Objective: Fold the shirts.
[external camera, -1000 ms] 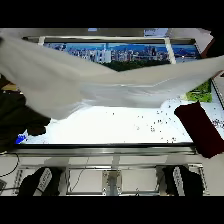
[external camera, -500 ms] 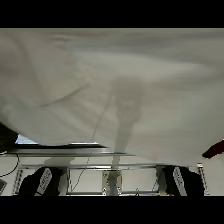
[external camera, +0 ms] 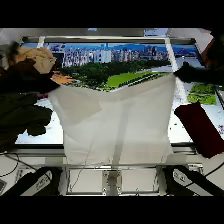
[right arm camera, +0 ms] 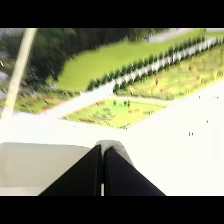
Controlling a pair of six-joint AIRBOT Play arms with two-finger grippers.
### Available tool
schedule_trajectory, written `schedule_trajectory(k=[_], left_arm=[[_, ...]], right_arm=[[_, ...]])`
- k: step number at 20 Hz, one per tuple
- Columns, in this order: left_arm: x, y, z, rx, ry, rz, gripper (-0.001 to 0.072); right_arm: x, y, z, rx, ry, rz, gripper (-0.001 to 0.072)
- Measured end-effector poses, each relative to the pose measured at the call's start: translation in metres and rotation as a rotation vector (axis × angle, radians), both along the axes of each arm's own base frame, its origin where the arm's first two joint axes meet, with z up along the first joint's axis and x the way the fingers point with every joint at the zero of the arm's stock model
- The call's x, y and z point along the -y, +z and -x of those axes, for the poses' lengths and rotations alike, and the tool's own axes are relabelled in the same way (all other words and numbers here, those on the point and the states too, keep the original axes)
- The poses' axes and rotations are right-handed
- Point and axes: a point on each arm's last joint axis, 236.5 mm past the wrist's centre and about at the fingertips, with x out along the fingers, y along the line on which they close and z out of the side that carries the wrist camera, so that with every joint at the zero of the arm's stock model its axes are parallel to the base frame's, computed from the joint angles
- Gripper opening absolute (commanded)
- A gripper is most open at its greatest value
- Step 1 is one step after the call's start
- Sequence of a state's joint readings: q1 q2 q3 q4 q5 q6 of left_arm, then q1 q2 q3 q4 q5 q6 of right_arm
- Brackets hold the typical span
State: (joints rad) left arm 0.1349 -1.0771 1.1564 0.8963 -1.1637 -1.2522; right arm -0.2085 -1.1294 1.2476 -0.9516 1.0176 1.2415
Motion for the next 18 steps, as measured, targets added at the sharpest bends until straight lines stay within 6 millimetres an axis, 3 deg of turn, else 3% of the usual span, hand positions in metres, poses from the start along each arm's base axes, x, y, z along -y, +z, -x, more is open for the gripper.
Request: schedule_trajectory(k=[3, 6, 10, 15, 18], left_arm=[[-0.007, -0.075, -0.036, -0.067, 0.09, -0.053, 0.0013], [-0.012, -0.116, -0.056, -0.102, 0.134, -0.077, 0.0013], [-0.014, -0.147, -0.064, -0.14, 0.147, -0.1, 0.0013], [-0.015, -0.17, -0.063, -0.183, 0.141, -0.118, 0.0013], [-0.013, -0.188, -0.053, -0.249, 0.115, -0.125, 0.0013]], right_arm=[[0.008, -0.047, -0.024, -0.034, -0.052, 0.019, 0.0025], [0.019, -0.066, -0.042, -0.014, -0.108, 0.037, 0.0025], [0.027, -0.091, -0.049, -0.043, -0.119, 0.079, 0.0025], [0.025, -0.146, -0.04, -0.193, -0.079, 0.091, 0.0026], [0.022, -0.177, -0.034, -0.279, -0.06, 0.084, 0.0026]])
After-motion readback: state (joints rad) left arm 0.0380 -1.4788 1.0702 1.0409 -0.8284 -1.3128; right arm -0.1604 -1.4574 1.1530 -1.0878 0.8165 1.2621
